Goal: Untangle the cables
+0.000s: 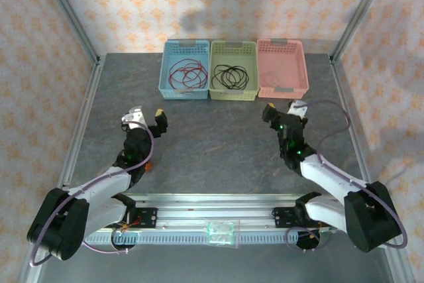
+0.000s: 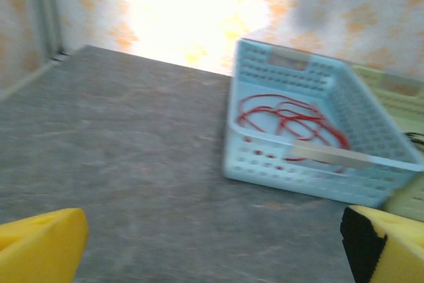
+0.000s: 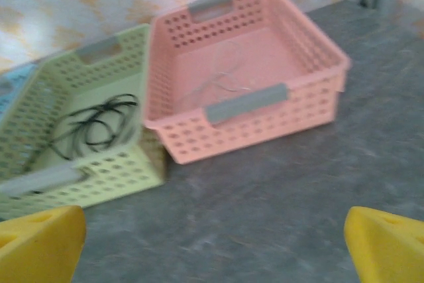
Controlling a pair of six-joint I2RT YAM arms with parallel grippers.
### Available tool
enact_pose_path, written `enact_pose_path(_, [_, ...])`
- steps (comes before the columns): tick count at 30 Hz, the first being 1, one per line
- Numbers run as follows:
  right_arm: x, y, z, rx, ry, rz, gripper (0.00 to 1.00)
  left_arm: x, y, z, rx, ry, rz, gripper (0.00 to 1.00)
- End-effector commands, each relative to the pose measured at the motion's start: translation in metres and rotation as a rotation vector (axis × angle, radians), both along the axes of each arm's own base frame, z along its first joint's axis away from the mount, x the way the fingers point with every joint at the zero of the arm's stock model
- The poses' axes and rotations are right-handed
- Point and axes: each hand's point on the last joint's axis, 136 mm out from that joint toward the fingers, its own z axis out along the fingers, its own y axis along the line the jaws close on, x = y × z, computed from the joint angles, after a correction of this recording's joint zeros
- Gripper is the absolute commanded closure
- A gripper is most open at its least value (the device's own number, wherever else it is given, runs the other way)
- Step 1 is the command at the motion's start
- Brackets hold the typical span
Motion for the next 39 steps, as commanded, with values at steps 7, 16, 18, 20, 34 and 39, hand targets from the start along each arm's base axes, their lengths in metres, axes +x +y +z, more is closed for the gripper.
enact_pose_path(7, [0.004, -0.065, -0.013, -0.164, -0.098, -0.13, 0.0, 0.006, 0.052, 0.004, 0.25, -0.042, 0.174, 0.01])
enact_pose_path(16, [0.019, -0.067, -0.022, -0.109, -0.187, -0.02, 0.0, 0.023, 0.044, -0.017, 0.194, -0.078, 0.047, 0.0])
enact_pose_path(18, [0.014, -0.063, -0.025, -0.115, -0.219, 0.005, 0.0, 0.013, 0.056, -0.018, 0.154, -0.124, 0.095, 0.0])
enact_pose_path(20, [0.018, -0.064, -0.031, -0.117, -0.176, 0.007, 0.0, 0.014, 0.06, -0.019, 0.145, -0.151, 0.1, 0.0])
enact_pose_path(34, [0.03, -0.068, -0.037, -0.103, -0.134, -0.015, 0.0, 0.03, 0.067, -0.032, 0.116, -0.06, 0.103, 0.01])
enact_pose_path(39, [0.03, -0.069, -0.036, -0.104, -0.134, -0.016, 0.0, 0.033, 0.065, -0.033, 0.107, -0.053, 0.079, 0.01])
